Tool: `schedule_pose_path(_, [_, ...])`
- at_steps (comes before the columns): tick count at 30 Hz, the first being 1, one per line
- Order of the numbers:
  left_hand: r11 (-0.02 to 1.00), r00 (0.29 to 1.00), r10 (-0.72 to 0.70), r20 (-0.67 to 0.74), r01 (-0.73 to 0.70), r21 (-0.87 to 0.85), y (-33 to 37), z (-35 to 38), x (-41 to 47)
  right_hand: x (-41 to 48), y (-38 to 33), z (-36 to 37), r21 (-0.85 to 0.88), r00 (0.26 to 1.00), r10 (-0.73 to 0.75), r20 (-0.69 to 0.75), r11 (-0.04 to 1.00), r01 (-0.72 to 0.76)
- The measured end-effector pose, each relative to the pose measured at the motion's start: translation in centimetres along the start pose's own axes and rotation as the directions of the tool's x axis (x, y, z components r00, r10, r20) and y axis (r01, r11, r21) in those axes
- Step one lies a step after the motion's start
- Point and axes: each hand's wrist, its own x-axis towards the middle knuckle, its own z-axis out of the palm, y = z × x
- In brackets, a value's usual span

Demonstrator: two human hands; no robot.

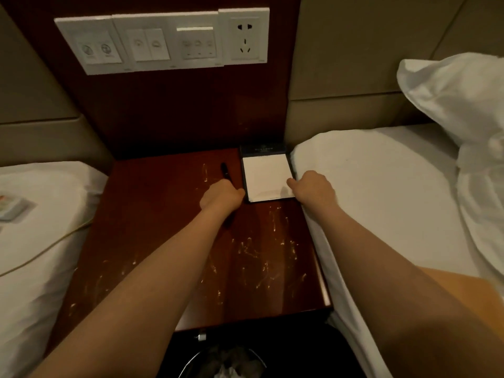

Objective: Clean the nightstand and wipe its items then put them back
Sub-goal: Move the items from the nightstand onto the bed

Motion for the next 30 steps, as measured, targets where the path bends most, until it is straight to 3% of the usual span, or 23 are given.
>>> schedule_pose_path(5, [0.979,0.996,-0.046,-0.081,0.061,0.193,0.2,0.4,0.7,-0.6,-0.8,2.1,-0.328,0.997,-0.053,-0.056,0.944,0.031])
schedule_pose_path(9, [0.976,0.995,-0.034,-0.091,0.052,0.21,0.4,0.5,1.5,-0.7,-1.0,2.4,-0.379,0.998,-0.031,-0.061,0.925,0.005])
schedule_pose_path(11, [0.991,0.993,-0.019,-0.115,0.033,0.127,0.8,0.5,1.6,-0.7,-1.0,2.4,-0.375,0.998,-0.024,-0.056,0.927,0.001])
schedule_pose_path(14, [0.989,0.989,-0.063,-0.136,0.044,-0.144,1.8,0.4,1.8,-0.7,-1.0,2.3,-0.35,0.999,-0.017,-0.045,0.937,0.0])
schedule_pose_path(18, [0.936,0.987,-0.158,0.024,0.157,-0.314,4.1,0.7,2.0,-0.8,-1.1,2.3,-0.334,0.999,-0.008,-0.039,0.943,-0.006])
schedule_pose_path(23, [0.803,0.953,-0.278,0.118,0.298,-0.515,5.5,0.4,2.5,-0.8,-1.1,2.2,-0.302,1.0,0.024,-0.01,0.953,-0.026])
schedule_pose_path(26, [0.761,0.972,-0.177,0.156,0.236,-0.605,5.4,0.3,2.5,-0.6,-1.2,2.1,-0.247,0.998,0.053,0.02,0.968,-0.046])
schedule_pose_path(30, [0.709,0.968,-0.187,0.169,0.252,-0.658,4.5,0.2,2.3,0.7,-1.4,1.9,-0.122,0.991,0.112,0.076,0.987,-0.102])
